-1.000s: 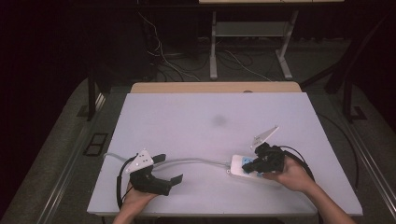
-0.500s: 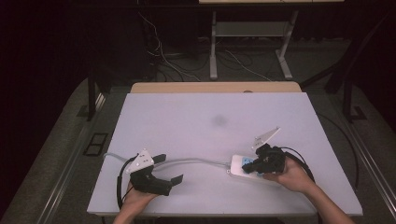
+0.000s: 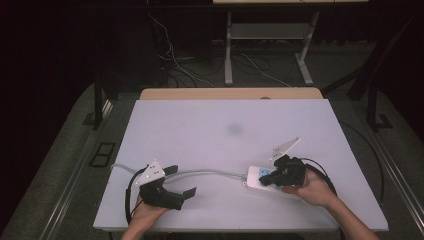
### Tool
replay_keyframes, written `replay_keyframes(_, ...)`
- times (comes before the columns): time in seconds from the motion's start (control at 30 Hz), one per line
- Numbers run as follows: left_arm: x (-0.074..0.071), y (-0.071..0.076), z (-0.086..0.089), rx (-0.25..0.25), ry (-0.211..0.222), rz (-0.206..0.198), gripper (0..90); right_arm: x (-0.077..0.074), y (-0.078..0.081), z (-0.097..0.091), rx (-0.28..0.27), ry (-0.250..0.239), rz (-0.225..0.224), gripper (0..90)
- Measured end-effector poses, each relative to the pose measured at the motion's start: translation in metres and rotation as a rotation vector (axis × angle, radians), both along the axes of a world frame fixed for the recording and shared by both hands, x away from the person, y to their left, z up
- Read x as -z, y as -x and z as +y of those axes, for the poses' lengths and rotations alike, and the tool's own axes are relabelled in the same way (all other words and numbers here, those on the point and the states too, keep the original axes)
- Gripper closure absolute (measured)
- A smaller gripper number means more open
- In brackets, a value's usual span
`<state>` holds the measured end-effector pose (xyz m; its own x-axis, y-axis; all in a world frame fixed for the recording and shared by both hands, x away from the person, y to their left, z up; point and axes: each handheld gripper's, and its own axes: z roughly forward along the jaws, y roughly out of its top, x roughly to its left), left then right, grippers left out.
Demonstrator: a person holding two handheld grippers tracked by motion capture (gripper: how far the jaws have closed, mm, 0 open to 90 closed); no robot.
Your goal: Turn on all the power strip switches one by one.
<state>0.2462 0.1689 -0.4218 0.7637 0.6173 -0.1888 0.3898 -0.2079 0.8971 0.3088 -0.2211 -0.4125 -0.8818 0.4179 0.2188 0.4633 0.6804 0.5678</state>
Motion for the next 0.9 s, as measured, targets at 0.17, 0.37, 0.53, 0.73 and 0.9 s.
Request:
replay_keyframes(0.17,0.0001,-0.0002,0.0005,0.000,0.002,0.000,0.0,0.0019,0.0009,0.0000,-0.007,-0.020,0.016,90.0)
replay_keyframes(0.37,-0.0004,0.0010,0.0010,0.002,0.002,0.000,0.0,0.0019,-0.0016,0.0063,-0.014,-0.006,0.010,90.0)
replay_keyframes(0.53,-0.0011,0.0011,0.0029,-0.003,0.012,-0.003,0.0,0.0005,0.0001,0.0084,-0.020,0.016,-0.007,90.0)
replay_keyframes(0.73,-0.0021,0.0026,0.0015,0.003,0.015,-0.007,0.0,0.0023,0.0029,0.0063,-0.009,0.008,-0.025,90.0)
replay_keyframes(0.9,-0.0015,0.0015,0.0021,-0.001,0.020,-0.003,0.0,0.0050,0.0053,0.0024,0.007,-0.032,-0.034,90.0)
